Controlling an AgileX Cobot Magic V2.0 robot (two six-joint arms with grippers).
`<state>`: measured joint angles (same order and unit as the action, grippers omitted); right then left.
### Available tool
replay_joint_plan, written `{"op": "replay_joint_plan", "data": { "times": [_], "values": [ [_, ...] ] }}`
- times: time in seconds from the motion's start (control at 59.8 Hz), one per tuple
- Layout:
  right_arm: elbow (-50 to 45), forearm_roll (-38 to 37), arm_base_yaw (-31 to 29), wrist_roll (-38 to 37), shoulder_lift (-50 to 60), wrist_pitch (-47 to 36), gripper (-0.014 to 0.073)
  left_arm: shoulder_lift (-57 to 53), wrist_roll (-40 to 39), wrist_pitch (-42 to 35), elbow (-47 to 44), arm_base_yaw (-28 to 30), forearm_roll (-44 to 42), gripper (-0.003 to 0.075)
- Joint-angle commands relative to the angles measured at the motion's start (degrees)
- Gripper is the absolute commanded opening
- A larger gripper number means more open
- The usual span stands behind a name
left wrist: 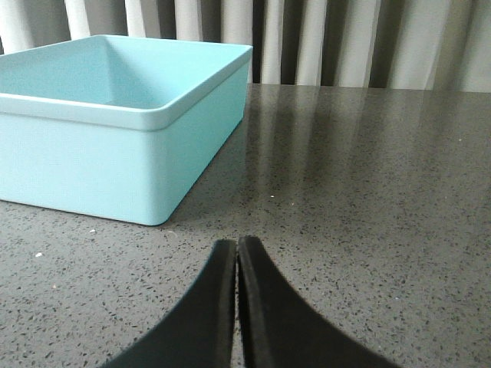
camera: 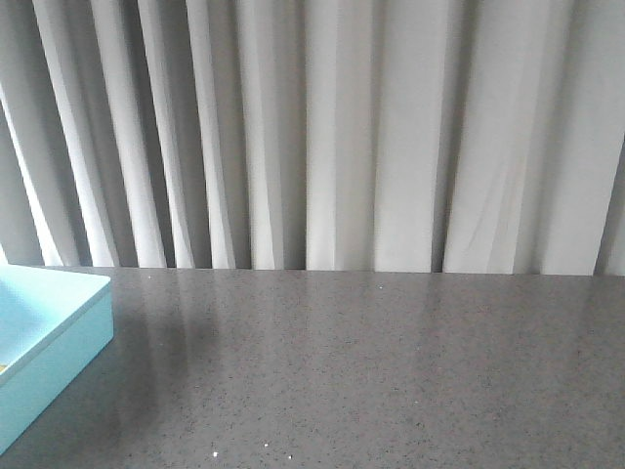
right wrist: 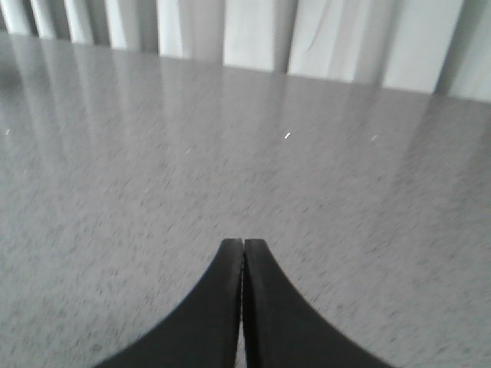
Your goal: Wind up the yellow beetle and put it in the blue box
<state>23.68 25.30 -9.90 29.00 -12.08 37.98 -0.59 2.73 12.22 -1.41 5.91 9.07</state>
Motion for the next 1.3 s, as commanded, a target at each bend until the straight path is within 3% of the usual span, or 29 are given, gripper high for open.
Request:
{"op": "replay_joint_plan", "data": {
  "times": [0.0, 0.217, 0.451, 0.552, 0.669, 0.869, 0.953, 1.087, 1.287],
  "values": [
    [-5.17, 1.27, 4.07, 0.16, 2.07, -9.82, -0.0001, 0.15, -0.5, -4.51, 0.83, -0.41, 0.22, -0.0006],
    [-16.29, 1.62, 12.81, 0.09, 7.78, -25.93, -0.0001, 0.15, -0.5, -4.51, 0.83, -0.41, 0.22, -0.0006],
    [-23.16, 6.55, 13.0, 0.07, 8.15, -34.19, -0.0001, 0.15, -0.5, -4.51, 0.83, -0.41, 0.22, -0.0006],
    [-25.52, 4.27, 13.06, -2.15, 11.45, -34.6, -0.0001, 0.15, -0.5, -4.51, 0.83, -0.41, 0.22, -0.0006],
    [-25.47, -9.42, 13.06, -12.49, 13.33, -34.02, -0.0001, 0.15, -0.5, -4.51, 0.83, -0.41, 0.22, -0.0006],
    [-25.47, -43.93, 13.06, -50.79, 13.33, -34.67, -0.0001, 0.15, -0.5, -4.51, 0.83, -0.41, 0.22, -0.0006],
    [-25.47, -51.47, 13.06, -60.87, 13.33, -34.27, -0.0001, 0.15, -0.5, -4.51, 0.83, -0.41, 0.22, -0.0006],
    [-25.47, -54.29, 13.06, -65.16, 13.33, -34.24, -0.0001, 0.15, -0.5, -4.51, 0.83, -0.41, 0.22, -0.0006],
    [-25.47, -46.93, 13.06, -61.52, 13.33, -33.64, -0.0001, 0.15, -0.5, -4.51, 0.83, -0.41, 0.22, -0.0006]
  ]
}}
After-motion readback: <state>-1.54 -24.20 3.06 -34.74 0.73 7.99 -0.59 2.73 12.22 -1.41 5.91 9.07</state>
